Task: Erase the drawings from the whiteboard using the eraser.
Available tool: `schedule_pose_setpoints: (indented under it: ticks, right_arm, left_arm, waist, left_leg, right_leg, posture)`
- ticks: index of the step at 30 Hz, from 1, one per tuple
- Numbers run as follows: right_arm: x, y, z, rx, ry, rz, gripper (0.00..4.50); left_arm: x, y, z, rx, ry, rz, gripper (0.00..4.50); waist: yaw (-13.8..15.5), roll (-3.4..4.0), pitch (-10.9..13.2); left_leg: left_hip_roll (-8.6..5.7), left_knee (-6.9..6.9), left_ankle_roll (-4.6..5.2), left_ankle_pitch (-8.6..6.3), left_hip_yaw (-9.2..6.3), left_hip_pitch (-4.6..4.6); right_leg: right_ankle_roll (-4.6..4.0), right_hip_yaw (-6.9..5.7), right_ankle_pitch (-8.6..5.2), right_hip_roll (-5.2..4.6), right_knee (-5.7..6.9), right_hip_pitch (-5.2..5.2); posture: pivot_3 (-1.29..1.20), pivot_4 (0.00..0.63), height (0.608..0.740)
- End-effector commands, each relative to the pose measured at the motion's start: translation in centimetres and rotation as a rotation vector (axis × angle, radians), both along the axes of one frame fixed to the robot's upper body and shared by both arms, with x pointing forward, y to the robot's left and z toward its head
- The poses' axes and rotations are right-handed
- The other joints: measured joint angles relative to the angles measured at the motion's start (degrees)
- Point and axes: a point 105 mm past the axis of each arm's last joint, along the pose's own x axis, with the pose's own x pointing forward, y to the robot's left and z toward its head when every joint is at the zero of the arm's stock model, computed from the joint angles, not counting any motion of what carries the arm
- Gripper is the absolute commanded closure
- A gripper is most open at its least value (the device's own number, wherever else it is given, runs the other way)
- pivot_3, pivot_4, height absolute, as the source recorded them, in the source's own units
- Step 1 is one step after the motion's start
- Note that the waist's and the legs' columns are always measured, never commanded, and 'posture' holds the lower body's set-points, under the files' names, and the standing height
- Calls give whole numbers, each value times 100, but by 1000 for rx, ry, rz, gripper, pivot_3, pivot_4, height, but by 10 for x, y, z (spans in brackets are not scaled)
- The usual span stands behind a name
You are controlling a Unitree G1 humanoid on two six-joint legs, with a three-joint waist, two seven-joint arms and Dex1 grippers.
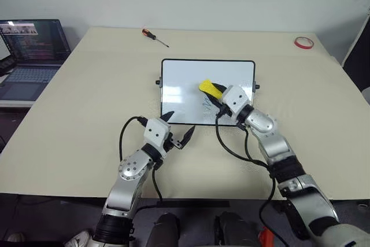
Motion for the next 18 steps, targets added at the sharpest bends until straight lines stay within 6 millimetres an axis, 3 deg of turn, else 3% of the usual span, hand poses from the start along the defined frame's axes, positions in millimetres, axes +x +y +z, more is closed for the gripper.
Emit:
schedule_pose_setpoints:
  ticks: [1,6,12,14,18]
  right_arm:
    - [7,-3,-14,-70,35,-37,3399]
    - [-7,-12,-56,-181,163,-14,3399]
    - [-38,-17,-76,-238,235,75,3399]
    - [-38,-23,-78,-242,243,51,3399]
    - [-13,-40,-57,-190,189,-100,3399]
  left_arm:
    - [1,1,14,-2,-53,-1,0]
    - [-1,1,13,-4,-52,0,0]
    - [-2,-2,13,-8,-51,-6,0]
    - [-1,-3,13,-9,-51,-10,0]
    - [0,-6,13,-12,-49,-23,0]
  waist:
    - [4,0,0]
    - [-10,2,-2]
    - [-8,1,-4]
    - [-9,1,-4]
    - [-11,1,-4]
  left_leg:
    - [-1,0,0,0,-1,-2]
    - [1,0,0,0,-4,6]
    - [-1,4,0,0,-9,12]
    - [1,4,0,0,-8,14]
    - [1,4,0,1,-8,18]
  right_leg:
    - [0,0,0,-1,0,-1]
    - [0,1,0,-2,4,5]
    - [0,-2,0,-1,4,14]
    - [0,-1,0,0,5,14]
    - [0,-3,1,3,7,15]
  posture:
    - [0,150,740]
    - [0,150,740]
    - [0,150,740]
    - [0,150,740]
    - [0,150,740]
